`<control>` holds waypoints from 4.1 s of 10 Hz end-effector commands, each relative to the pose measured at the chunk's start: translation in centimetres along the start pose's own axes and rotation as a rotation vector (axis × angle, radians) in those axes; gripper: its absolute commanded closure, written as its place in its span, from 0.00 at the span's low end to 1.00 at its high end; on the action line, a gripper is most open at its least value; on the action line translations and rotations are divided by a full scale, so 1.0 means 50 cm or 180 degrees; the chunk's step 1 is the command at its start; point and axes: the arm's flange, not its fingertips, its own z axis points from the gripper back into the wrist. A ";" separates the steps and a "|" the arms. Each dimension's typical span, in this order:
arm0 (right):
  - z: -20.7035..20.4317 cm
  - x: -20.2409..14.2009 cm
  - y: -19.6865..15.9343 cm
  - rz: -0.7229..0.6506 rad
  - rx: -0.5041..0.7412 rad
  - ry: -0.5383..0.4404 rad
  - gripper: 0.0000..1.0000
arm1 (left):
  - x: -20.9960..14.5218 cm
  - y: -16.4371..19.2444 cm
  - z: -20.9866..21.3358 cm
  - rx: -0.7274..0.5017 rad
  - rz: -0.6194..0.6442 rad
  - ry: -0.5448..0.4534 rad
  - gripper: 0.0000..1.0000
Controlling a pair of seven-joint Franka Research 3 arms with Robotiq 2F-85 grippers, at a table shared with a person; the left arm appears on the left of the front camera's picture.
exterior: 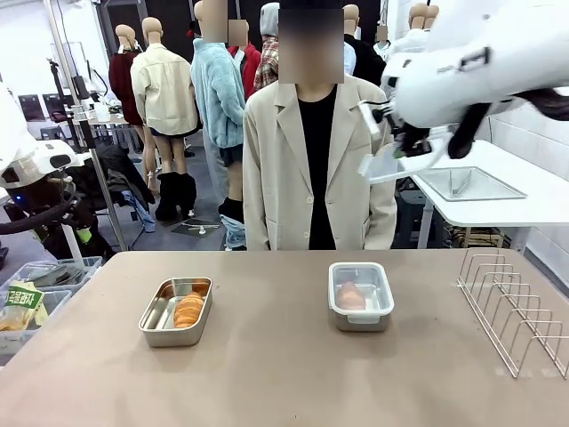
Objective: Place the bread in airtight containers.
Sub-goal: Release when the human grabs the Airtight Container lid.
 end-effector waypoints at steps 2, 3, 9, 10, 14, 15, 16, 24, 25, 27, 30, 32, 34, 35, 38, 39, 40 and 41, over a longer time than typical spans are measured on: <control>-0.061 0.012 -0.065 -0.0051 0.0194 -0.0044 1.00 | -0.001 0.000 0.002 0.0026 0.0048 -0.0004 0.00; -0.067 0.012 -0.071 -0.0061 0.0240 -0.0046 1.00 | -0.001 0.000 0.002 0.0026 0.0048 -0.0004 0.00; -0.074 0.013 -0.080 -0.0050 0.0275 0.0007 1.00 | -0.001 0.000 0.002 0.0026 0.0048 -0.0004 0.00; -0.074 0.014 -0.079 -0.0050 0.0288 0.0019 1.00 | -0.001 0.000 0.002 0.0026 0.0048 -0.0004 0.00; -0.048 0.002 -0.065 -0.0095 0.0390 0.0036 0.92 | -0.001 0.000 0.002 0.0026 0.0048 -0.0004 0.00; -0.014 -0.021 -0.055 -0.0068 0.0600 -0.0014 0.74 | -0.001 0.000 0.002 0.0026 0.0048 -0.0004 0.00; 0.025 -0.055 -0.050 -0.0089 0.0802 -0.0116 0.55 | -0.001 0.000 0.002 0.0026 0.0048 -0.0004 0.00; 0.142 -0.354 0.078 -0.0981 0.1886 -0.0687 0.00 | -0.001 0.000 0.002 0.0026 0.0048 -0.0004 0.00; 0.125 -0.377 0.089 -0.1107 0.2056 -0.0733 0.00 | -0.001 0.000 0.002 0.0026 0.0048 -0.0004 0.00; 0.093 -0.412 0.119 -0.1232 0.2209 -0.0888 0.00 | -0.001 0.000 0.002 0.0026 0.0048 -0.0004 0.00; 0.072 -0.437 0.162 -0.1307 0.2183 -0.1092 0.00 | -0.001 0.000 0.002 0.0026 0.0048 -0.0004 0.00; 0.070 -0.428 0.178 -0.1245 0.2112 -0.1052 0.00 | -0.001 0.000 0.002 0.0026 0.0048 -0.0004 0.00; 0.068 -0.438 0.162 -0.1332 0.2185 -0.0957 0.00 | -0.001 0.000 0.002 0.0026 0.0048 -0.0004 0.00; 0.068 -0.438 0.162 -0.1332 0.2185 -0.0957 0.00 | -0.001 0.000 0.002 0.0026 0.0048 -0.0004 0.00; 0.068 -0.438 0.162 -0.1332 0.2185 -0.0957 0.00 | -0.001 0.000 0.002 0.0026 0.0048 -0.0004 0.00; 0.068 -0.438 0.162 -0.1332 0.2185 -0.0957 0.00 | -0.001 0.000 0.002 0.0026 0.0048 -0.0004 0.00; 0.068 -0.438 0.162 -0.1332 0.2185 -0.0957 0.00 | -0.001 0.000 0.002 0.0026 0.0048 -0.0004 0.00; 0.068 -0.438 0.162 -0.1332 0.2185 -0.0957 0.00 | -0.001 0.000 0.002 0.0026 0.0048 -0.0004 0.00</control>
